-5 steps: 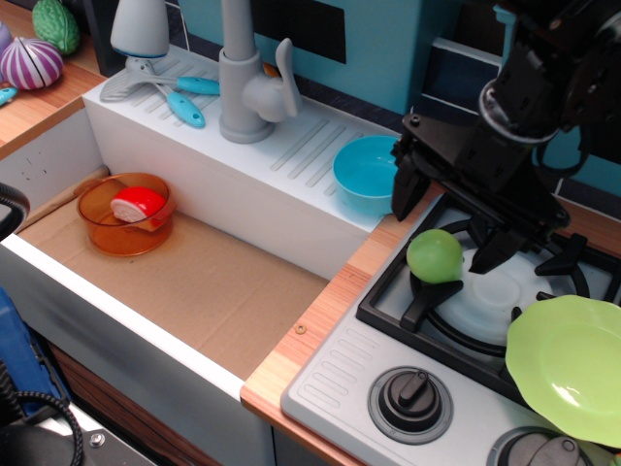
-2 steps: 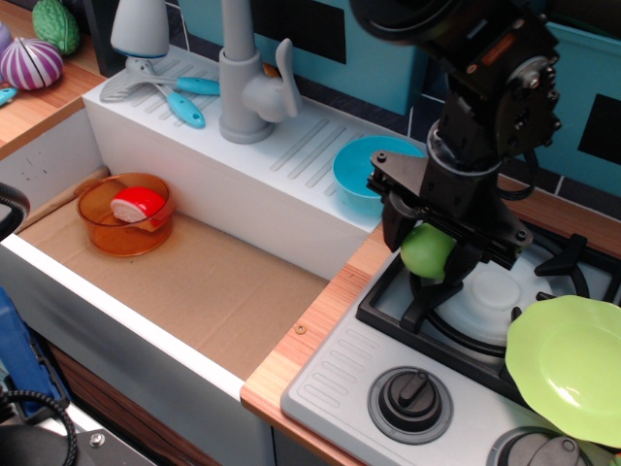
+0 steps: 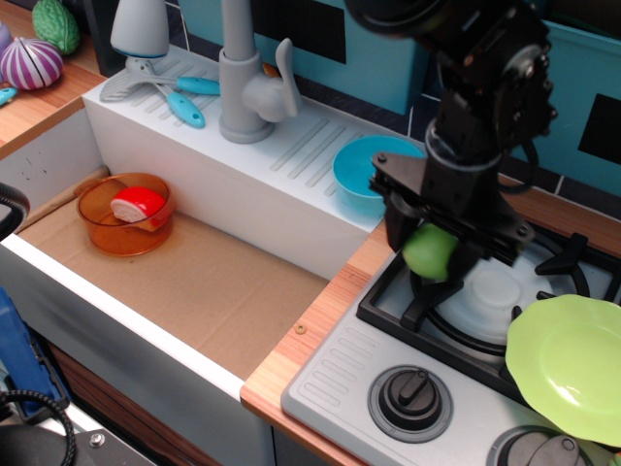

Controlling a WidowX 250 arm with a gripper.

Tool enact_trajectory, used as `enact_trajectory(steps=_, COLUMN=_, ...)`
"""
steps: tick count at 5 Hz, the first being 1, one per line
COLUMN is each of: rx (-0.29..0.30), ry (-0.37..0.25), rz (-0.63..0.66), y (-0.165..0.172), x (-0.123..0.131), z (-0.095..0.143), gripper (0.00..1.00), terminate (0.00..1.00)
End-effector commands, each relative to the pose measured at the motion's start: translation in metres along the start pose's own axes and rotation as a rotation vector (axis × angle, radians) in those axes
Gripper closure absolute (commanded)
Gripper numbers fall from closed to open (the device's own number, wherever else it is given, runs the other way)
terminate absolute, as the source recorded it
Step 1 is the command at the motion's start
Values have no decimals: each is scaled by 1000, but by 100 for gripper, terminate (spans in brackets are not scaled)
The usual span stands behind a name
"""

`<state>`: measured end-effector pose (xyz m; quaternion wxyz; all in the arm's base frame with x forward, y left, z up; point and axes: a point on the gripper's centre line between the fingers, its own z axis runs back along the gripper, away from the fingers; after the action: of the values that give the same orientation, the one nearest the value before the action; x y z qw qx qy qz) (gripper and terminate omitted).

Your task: Put pear in bowl

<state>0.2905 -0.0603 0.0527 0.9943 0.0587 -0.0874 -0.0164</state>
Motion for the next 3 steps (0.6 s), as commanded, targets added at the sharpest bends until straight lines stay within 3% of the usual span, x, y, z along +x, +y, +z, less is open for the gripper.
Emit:
enact_trajectory(steps=1, rx=47, ry=-41, rz=-59, y=25, x=28, z=31, gripper=100, terminate=0)
enact_trajectory(steps=3, rx=120, ry=-97, rz=-175, y=67, x=52, z=27, gripper=100, terminate=0)
